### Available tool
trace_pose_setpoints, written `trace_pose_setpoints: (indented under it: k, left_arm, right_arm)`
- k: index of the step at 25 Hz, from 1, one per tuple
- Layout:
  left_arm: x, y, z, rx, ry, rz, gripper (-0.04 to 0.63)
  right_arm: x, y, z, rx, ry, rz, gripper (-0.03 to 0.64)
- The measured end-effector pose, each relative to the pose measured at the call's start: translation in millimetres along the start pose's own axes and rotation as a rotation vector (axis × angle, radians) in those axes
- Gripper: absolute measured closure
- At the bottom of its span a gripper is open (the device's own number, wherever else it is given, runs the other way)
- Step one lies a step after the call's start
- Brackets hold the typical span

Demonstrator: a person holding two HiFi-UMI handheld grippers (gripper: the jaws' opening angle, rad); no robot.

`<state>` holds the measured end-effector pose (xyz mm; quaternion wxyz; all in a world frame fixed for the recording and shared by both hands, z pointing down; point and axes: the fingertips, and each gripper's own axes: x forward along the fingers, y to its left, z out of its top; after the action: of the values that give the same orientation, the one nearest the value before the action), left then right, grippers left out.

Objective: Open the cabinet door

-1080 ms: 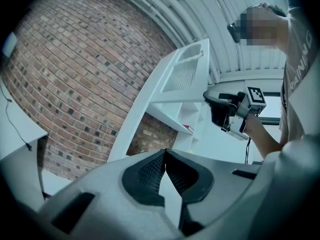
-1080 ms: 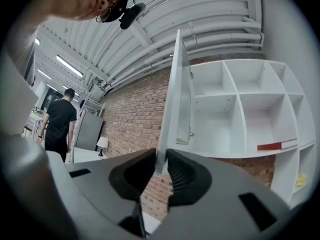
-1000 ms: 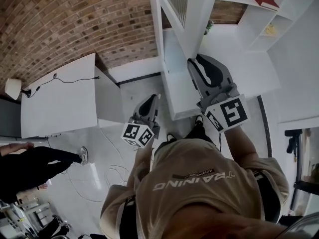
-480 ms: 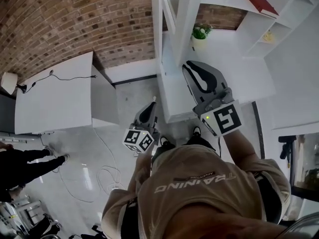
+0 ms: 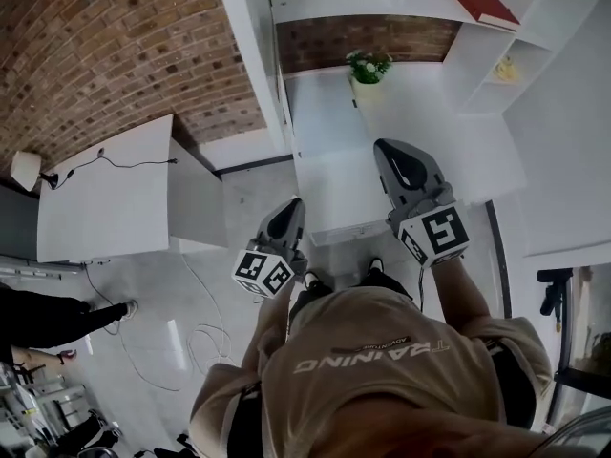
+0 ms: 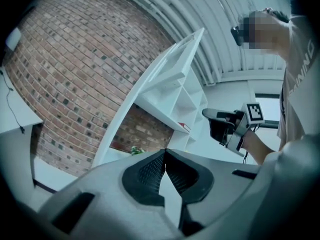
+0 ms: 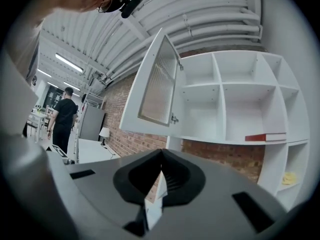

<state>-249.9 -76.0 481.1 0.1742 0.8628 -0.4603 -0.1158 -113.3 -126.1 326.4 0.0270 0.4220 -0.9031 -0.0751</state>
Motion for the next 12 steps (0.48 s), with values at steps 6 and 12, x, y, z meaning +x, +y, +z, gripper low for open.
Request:
trace_pose_setpoints:
  k: [6, 12]
  left_arm:
    - [50.5, -41.3, -7.7, -0.039, 0.002, -0.007, 0.588]
    - [86.5, -87.5, -12.9, 0.057, -0.018, 0.035, 0.588]
  right_arm:
    - [-30.3, -65.7, -13.9, -0.012, 0.024, -0.003, 0.603]
    - [-60.5, -115.6, -38.8, 0.019, 0.018, 0.034, 0.603]
